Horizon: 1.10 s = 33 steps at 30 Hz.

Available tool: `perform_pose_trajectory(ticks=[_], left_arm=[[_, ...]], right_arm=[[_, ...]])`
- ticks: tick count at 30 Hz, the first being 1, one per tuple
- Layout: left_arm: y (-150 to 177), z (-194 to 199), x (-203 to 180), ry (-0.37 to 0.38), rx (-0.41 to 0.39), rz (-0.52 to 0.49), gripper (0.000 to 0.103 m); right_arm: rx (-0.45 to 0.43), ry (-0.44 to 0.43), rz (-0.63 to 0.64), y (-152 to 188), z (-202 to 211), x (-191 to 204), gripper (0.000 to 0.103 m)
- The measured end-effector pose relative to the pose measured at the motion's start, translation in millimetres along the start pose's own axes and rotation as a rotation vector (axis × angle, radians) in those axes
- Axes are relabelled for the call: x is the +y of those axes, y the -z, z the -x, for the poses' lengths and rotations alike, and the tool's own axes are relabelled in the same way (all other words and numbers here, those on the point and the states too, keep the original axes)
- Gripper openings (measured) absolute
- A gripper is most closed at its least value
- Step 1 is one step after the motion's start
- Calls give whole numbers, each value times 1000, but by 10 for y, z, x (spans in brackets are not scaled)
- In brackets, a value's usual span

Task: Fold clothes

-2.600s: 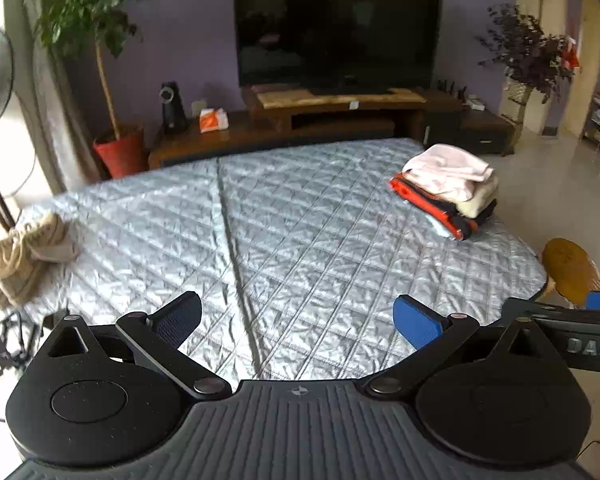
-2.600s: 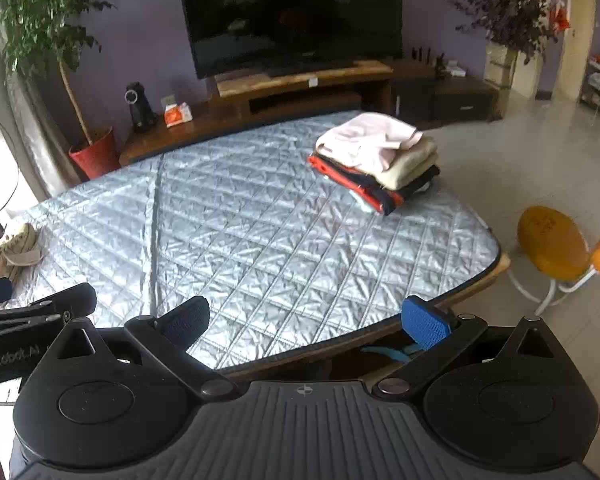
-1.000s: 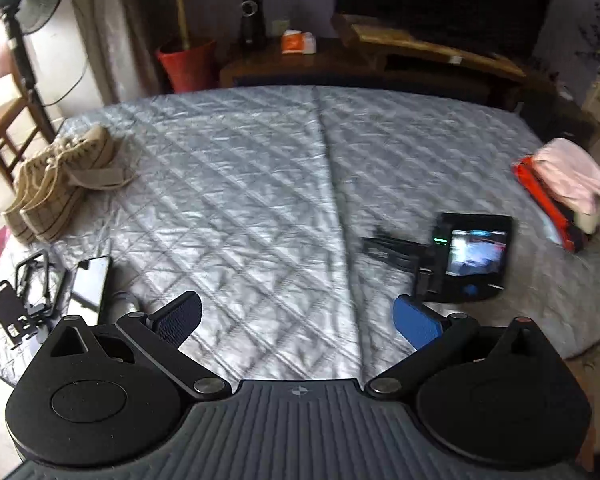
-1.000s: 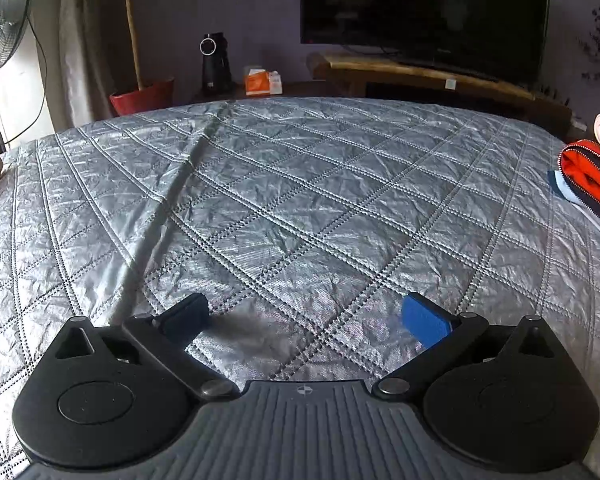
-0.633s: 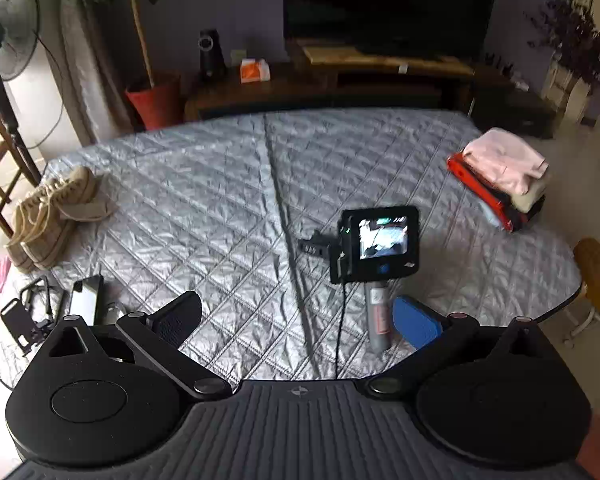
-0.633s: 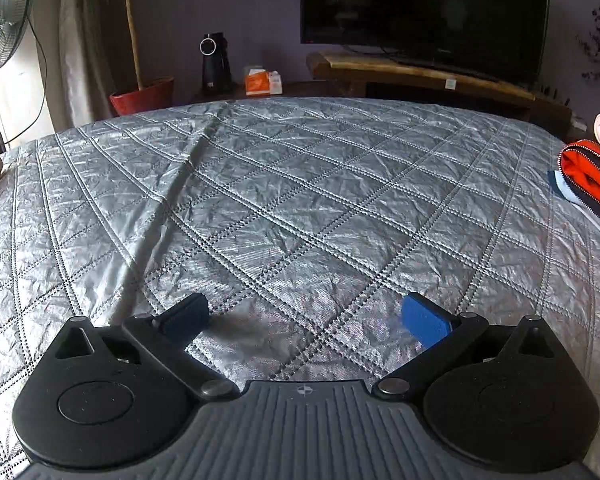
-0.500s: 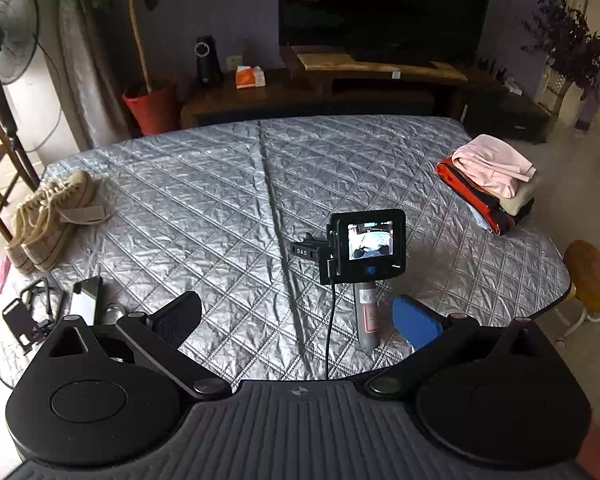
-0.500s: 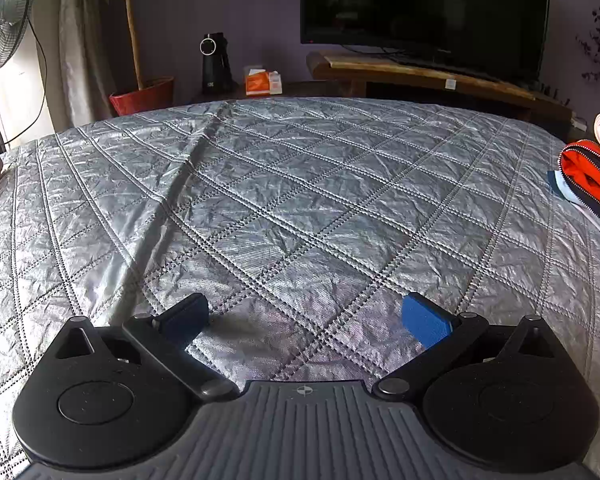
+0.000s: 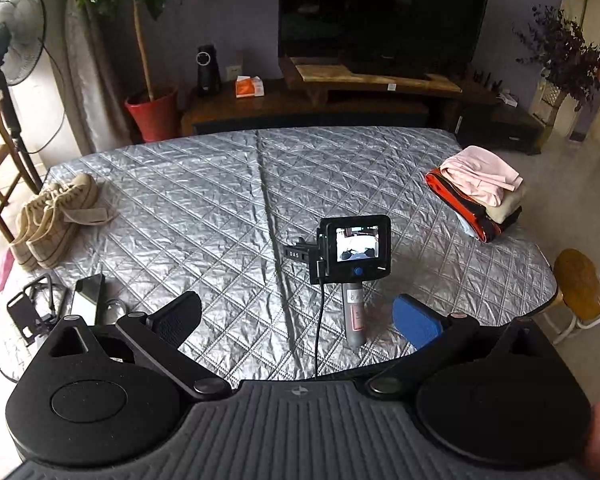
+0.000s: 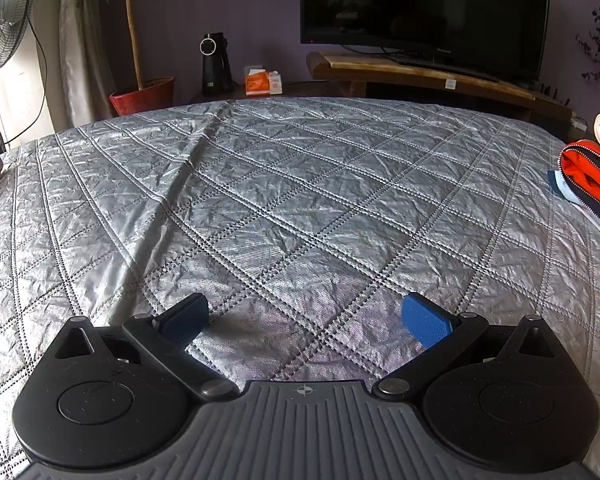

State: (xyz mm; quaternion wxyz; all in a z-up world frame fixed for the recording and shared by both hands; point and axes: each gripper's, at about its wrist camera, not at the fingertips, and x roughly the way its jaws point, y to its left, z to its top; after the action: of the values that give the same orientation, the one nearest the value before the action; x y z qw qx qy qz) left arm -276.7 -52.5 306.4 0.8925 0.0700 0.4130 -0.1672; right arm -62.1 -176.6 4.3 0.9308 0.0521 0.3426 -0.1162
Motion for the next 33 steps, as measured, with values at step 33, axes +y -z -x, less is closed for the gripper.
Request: perform_pose_trajectory(ticks=[33], left_arm=[[52, -128, 31, -27, 58, 17, 103]], right_arm=[[-1, -2, 2, 2, 0, 0, 103]])
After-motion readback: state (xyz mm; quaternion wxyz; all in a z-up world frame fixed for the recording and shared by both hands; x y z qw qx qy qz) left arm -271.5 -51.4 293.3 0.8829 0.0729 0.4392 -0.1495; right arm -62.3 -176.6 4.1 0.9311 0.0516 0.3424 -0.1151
